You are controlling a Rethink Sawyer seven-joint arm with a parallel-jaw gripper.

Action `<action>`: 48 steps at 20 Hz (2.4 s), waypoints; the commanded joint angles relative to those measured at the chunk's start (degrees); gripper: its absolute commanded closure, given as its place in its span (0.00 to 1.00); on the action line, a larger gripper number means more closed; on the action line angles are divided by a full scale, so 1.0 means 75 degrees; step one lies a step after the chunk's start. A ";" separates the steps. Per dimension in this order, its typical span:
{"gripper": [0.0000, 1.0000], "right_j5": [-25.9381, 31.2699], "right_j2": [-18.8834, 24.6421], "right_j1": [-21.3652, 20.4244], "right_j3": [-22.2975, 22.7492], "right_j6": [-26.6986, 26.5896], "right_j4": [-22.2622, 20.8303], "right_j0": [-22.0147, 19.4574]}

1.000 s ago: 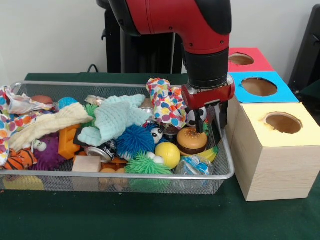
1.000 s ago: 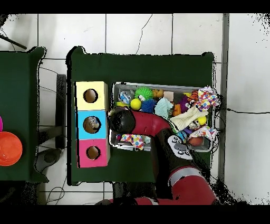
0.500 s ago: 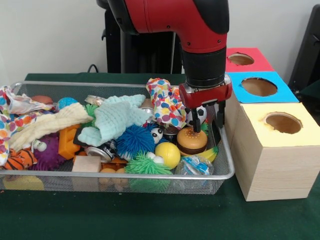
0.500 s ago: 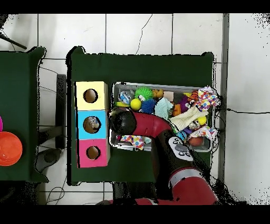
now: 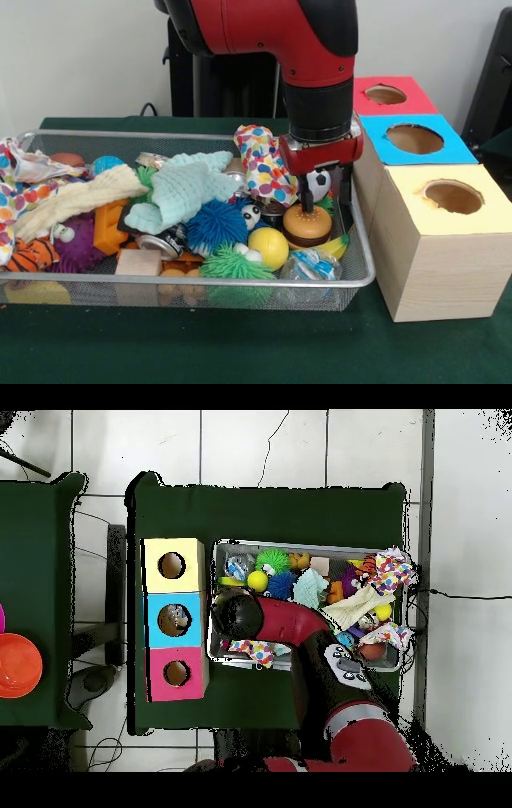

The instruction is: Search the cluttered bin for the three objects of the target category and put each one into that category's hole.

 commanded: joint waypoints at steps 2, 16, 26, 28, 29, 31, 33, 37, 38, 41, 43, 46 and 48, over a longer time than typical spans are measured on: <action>0.00 -0.0232 -0.0017 0.0658 -0.0395 0.1562 0.0318 -0.0198; 0.00 0.0059 -0.0148 0.0815 -0.0870 0.1561 0.0539 0.0030; 0.00 0.0418 -0.0339 0.0634 -0.0964 0.1578 0.0687 0.0227; 0.00 0.0544 -0.0374 0.0602 -0.1050 0.1559 0.0727 0.0289; 0.00 0.0349 -0.0329 0.0355 -0.0597 0.1594 0.0659 0.0228; 0.00 0.0376 -0.0338 0.0291 -0.0565 0.1575 0.0668 0.0231; 0.00 0.0511 -0.0351 0.0209 -0.0585 0.1593 0.0721 0.0265; 0.00 0.0722 -0.0420 0.0254 -0.0880 0.1593 0.0799 0.0376; 0.00 0.0807 -0.0465 0.0299 -0.1026 0.1585 0.0817 0.0427; 0.00 0.1028 -0.0524 0.0601 -0.1612 0.1480 0.0872 0.0537; 0.00 0.1162 -0.0577 0.0796 -0.2018 0.1389 0.0882 0.0604; 0.00 0.1495 -0.0671 0.1037 -0.2586 0.1338 0.0915 0.0726; 0.00 0.1613 -0.0675 0.1162 -0.2849 0.1281 0.0919 0.0740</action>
